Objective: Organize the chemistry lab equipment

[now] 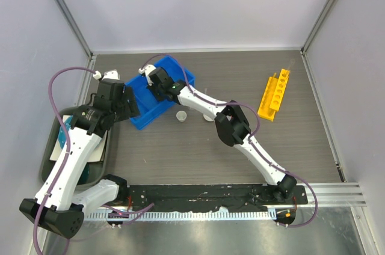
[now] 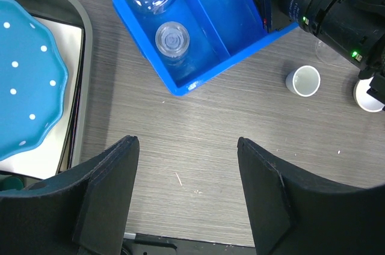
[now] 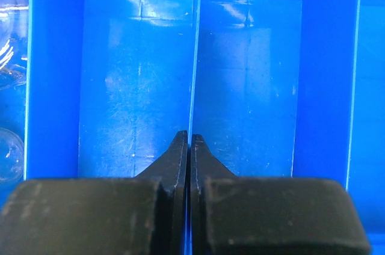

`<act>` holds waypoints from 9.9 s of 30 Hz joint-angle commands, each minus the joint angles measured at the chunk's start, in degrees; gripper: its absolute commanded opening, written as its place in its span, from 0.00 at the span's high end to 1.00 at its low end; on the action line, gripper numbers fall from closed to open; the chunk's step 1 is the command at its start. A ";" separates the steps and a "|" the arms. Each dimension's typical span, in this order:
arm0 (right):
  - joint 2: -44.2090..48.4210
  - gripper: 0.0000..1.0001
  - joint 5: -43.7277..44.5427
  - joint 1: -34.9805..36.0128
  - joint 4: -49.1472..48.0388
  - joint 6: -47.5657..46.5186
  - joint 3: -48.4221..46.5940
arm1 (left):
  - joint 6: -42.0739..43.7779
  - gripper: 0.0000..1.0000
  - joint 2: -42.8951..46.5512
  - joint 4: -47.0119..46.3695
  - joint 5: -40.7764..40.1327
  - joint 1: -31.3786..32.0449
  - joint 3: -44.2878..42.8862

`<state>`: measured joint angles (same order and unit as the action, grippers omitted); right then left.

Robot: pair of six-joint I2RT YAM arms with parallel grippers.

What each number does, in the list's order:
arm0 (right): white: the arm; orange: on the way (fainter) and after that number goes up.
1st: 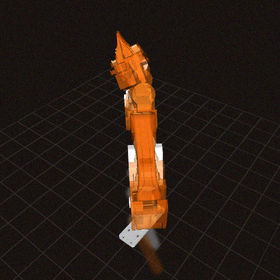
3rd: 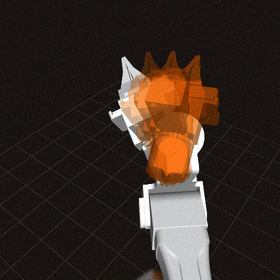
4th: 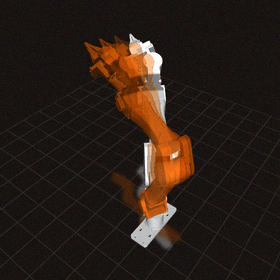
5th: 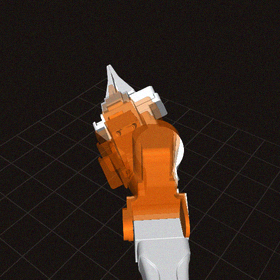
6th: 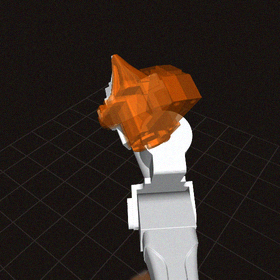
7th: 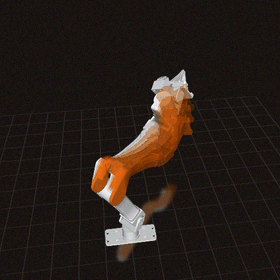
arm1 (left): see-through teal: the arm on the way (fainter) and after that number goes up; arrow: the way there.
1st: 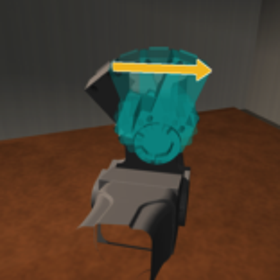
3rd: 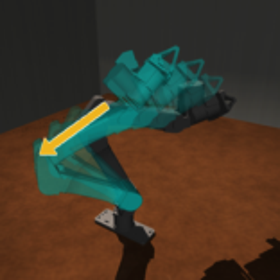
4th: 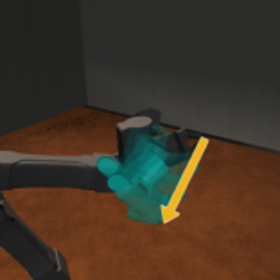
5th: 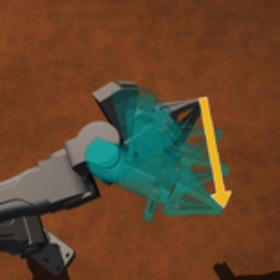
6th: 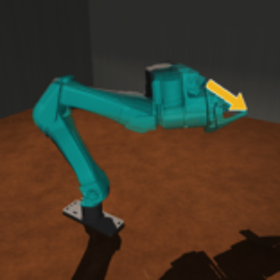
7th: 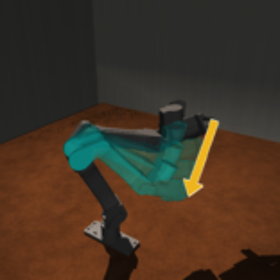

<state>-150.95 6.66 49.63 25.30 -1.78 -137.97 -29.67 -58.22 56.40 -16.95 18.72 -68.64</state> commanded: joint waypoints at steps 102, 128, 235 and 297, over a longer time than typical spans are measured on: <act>48.10 0.52 -1.49 -6.03 19.25 -6.66 17.28 | 5.24 0.28 -1.89 1.89 21.78 -0.09 -12.93; 94.96 0.28 11.28 -7.00 19.00 15.75 70.90 | 8.67 0.38 -42.33 -7.96 2.45 24.87 -24.80; 106.92 0.37 -5.34 -4.80 16.71 17.16 81.99 | -36.43 0.99 -20.62 -7.27 -5.82 21.18 23.47; 106.83 0.38 1.25 -3.92 17.59 19.01 81.81 | -14.54 0.38 -57.89 -5.94 4.81 13.45 -32.78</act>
<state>-43.64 7.40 45.34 45.76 16.73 -55.72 -45.98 -114.32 55.99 -15.84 32.23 -99.77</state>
